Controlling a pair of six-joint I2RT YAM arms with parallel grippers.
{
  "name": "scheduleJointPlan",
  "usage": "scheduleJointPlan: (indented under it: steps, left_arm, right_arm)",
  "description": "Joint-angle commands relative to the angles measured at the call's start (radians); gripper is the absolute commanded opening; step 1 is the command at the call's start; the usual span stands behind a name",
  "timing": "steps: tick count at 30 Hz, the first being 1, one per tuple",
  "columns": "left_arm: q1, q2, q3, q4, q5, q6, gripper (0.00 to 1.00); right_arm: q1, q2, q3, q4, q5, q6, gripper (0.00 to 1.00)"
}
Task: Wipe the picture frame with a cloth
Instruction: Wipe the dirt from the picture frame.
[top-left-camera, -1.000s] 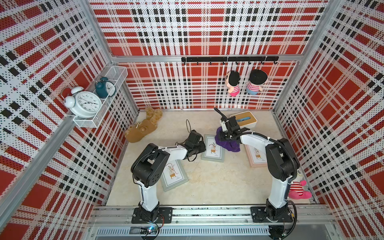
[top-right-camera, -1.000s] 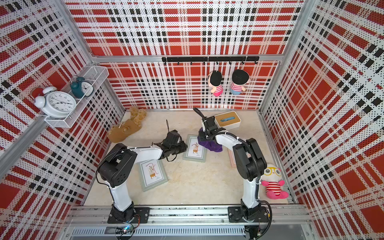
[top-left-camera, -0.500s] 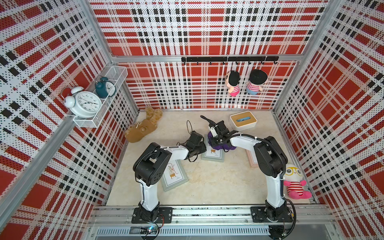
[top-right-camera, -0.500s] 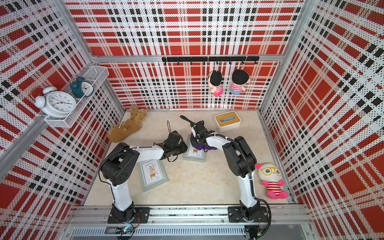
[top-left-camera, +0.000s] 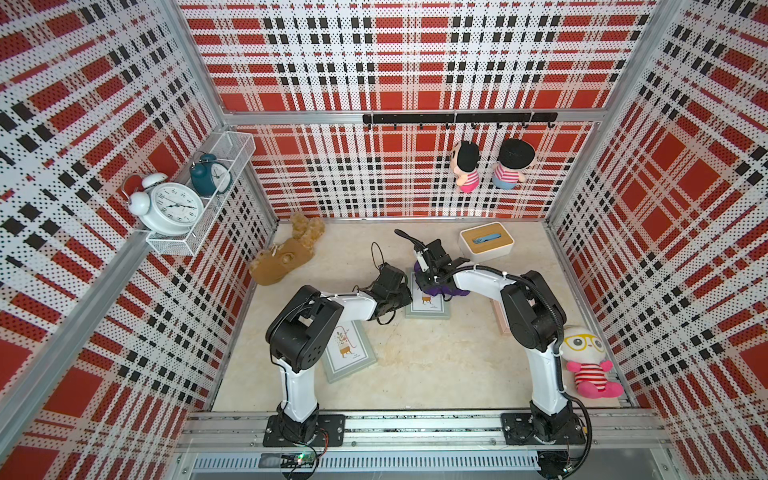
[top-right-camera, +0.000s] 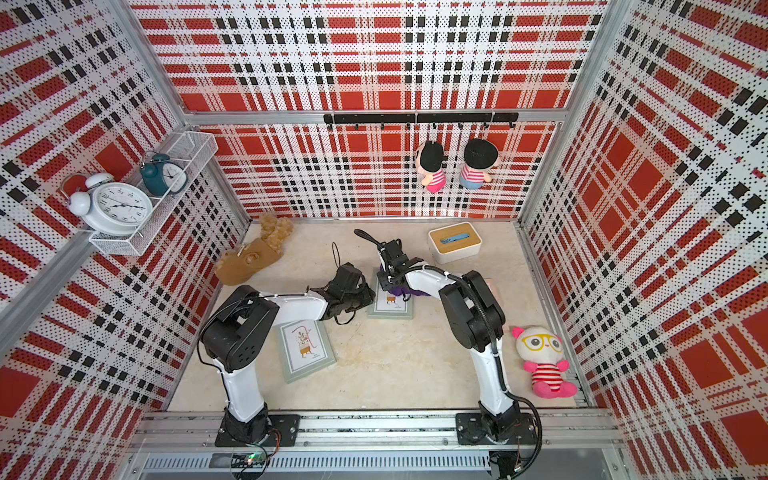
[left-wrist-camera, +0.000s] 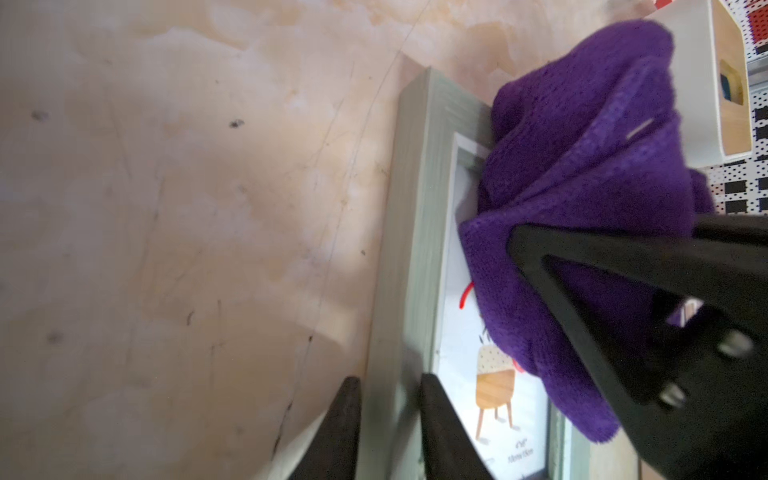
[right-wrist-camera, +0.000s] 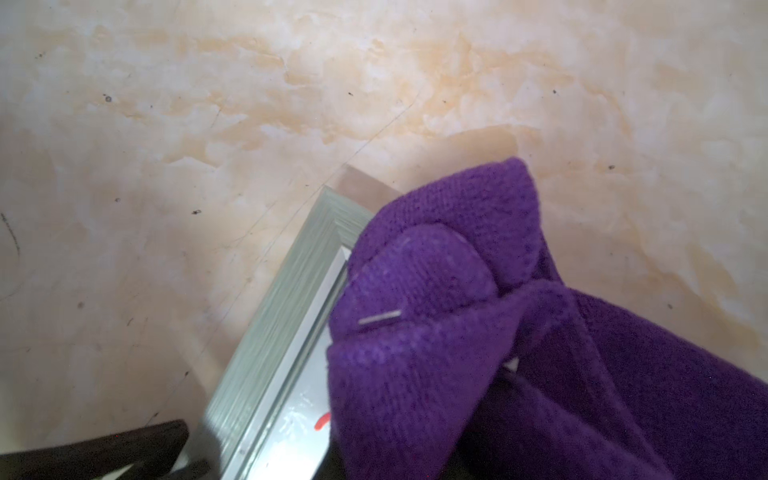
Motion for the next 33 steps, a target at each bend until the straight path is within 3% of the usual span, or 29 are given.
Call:
scheduleJointPlan:
  steps: [1, 9, 15, 24, 29, 33]
  left_arm:
    - [0.014, -0.036, 0.002, -0.046, 0.067, 0.039, 0.37]
    - [0.056, 0.005, 0.015, 0.069, 0.182, 0.067, 0.43]
    - [0.046, 0.062, 0.057, 0.053, 0.105, 0.056, 0.34]
    - [0.002, 0.106, 0.074, -0.113, -0.039, 0.08, 0.24]
    - [-0.004, 0.118, 0.043, -0.117, -0.046, 0.064, 0.22]
    - [-0.005, 0.112, 0.012, -0.101, -0.042, 0.037, 0.21]
  right_arm:
    - [-0.013, 0.02, 0.007, -0.075, -0.006, -0.035, 0.0]
    - [-0.013, 0.052, 0.061, -0.095, -0.152, -0.013, 0.0]
    - [-0.013, 0.082, 0.088, -0.125, -0.129, -0.01, 0.0]
    - [0.0, 0.143, 0.179, -0.155, -0.144, 0.003, 0.0]
    - [0.021, 0.187, 0.222, -0.191, -0.131, 0.043, 0.0]
    - [0.0, 0.187, 0.199, -0.25, 0.034, 0.086, 0.0]
